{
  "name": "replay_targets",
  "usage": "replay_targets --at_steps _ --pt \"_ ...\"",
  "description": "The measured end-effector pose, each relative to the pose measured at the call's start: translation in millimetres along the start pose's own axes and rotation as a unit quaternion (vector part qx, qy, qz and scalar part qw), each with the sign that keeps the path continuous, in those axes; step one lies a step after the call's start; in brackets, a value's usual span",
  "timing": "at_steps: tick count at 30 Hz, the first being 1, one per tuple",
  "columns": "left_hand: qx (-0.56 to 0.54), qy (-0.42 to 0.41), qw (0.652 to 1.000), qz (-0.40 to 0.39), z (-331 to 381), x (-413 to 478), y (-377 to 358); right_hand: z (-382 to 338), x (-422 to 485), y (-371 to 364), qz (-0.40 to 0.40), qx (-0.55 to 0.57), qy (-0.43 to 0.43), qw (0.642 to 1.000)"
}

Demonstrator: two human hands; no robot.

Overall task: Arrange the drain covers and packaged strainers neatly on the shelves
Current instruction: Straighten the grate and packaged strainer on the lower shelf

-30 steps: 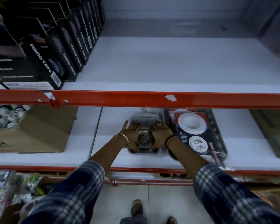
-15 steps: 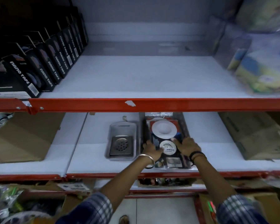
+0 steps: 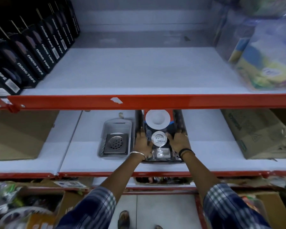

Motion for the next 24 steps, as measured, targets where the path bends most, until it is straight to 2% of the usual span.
replay_targets --at_steps 3,5,6,9,11,14,18,24 --pt "0.094 -0.093 0.985 0.111 -9.9 -10.7 31.0 -11.2 -22.2 10.8 0.093 -0.012 0.1 0.99" --pt "0.162 -0.068 0.974 0.143 -34.0 -18.7 45.9 -20.6 -38.8 3.3 0.042 -0.006 0.182 0.982" --pt "0.186 -0.034 0.973 0.133 -48.2 -20.6 50.1 -25.1 -44.4 -4.3 -0.009 -0.006 0.209 0.978" --pt "0.264 0.058 0.962 0.038 -79.7 -35.8 51.4 -32.7 -66.3 -23.1 -0.162 -0.044 0.248 0.954" --pt "0.316 0.067 0.946 -0.008 -85.5 -46.6 50.7 -35.6 -77.5 -29.4 -0.209 -0.073 0.256 0.941" --pt "0.344 0.031 0.938 -0.024 -87.4 -59.1 51.5 -36.5 -89.5 -32.1 -0.214 -0.089 0.246 0.941" --pt "0.335 0.023 0.94 -0.063 -90.8 -77.4 54.9 -36.4 -104.6 -31.2 -0.171 -0.126 0.231 0.949" --pt "0.352 -0.011 0.932 -0.079 -97.0 -112.6 50.3 -32.3 -135.3 -35.0 -0.143 -0.185 0.217 0.948"
Point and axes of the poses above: each hand's wrist, its own x-axis towards the middle knuckle, its own y-axis out of the back of the hand, z = x × y, the point moved 4 cm from there along x, towards the middle knuckle, and after that the axes turned 2 degrees about -x, right-handed, at the moved point
